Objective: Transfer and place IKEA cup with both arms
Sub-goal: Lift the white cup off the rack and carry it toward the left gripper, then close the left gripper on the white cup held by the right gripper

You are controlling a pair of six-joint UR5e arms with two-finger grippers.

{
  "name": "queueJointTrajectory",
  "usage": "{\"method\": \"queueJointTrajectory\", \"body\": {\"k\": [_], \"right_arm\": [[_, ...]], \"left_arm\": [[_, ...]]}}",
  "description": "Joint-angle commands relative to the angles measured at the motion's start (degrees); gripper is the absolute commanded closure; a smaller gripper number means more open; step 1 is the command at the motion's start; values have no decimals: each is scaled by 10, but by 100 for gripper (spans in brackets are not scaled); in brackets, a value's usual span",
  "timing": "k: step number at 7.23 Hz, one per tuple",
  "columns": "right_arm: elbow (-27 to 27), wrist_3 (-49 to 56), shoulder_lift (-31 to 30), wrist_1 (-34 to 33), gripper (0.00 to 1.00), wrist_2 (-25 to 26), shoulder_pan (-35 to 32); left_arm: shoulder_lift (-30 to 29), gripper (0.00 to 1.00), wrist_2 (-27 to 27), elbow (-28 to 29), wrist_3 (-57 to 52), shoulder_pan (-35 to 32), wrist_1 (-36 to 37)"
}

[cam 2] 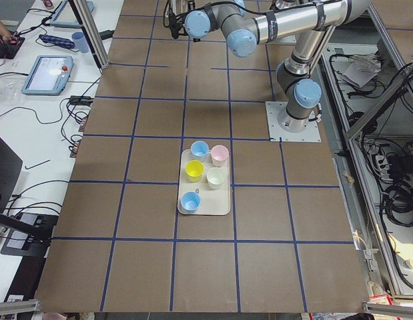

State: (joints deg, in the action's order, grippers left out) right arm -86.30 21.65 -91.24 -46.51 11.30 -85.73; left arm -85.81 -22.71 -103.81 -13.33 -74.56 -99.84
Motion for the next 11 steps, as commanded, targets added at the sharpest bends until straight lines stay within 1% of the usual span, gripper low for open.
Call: {"method": "queueJointTrajectory", "body": {"k": [1, 2, 5, 6, 7, 8, 9, 10, 11], "right_arm": [[0, -8, 1, -1, 55, -2, -16], [0, -8, 3, -2, 55, -3, -16], [-1, -9, 6, -7, 54, -1, -16], [-1, -10, 11, -9, 54, 0, -15], [0, -13, 16, -10, 54, -5, -15], [1, -13, 19, -11, 54, -6, -15], [0, -13, 17, -11, 54, -6, -15], [0, -12, 19, -11, 54, -5, -16], [0, -11, 24, -11, 54, -4, -15]], "left_arm": [[10, 0, 125, -39, 0, -35, 1], [18, 0, 163, -53, -5, -46, 1], [40, 0, 165, -62, -3, -43, 0], [54, 0, 163, -73, -4, -44, -3], [64, 0, 165, -95, -4, -45, 1], [73, 0, 166, -102, -8, -46, 2], [75, 0, 178, -103, -11, -48, 3], [72, 0, 224, -103, -12, -49, 2], [71, 0, 225, -103, -13, -49, 3]]}}
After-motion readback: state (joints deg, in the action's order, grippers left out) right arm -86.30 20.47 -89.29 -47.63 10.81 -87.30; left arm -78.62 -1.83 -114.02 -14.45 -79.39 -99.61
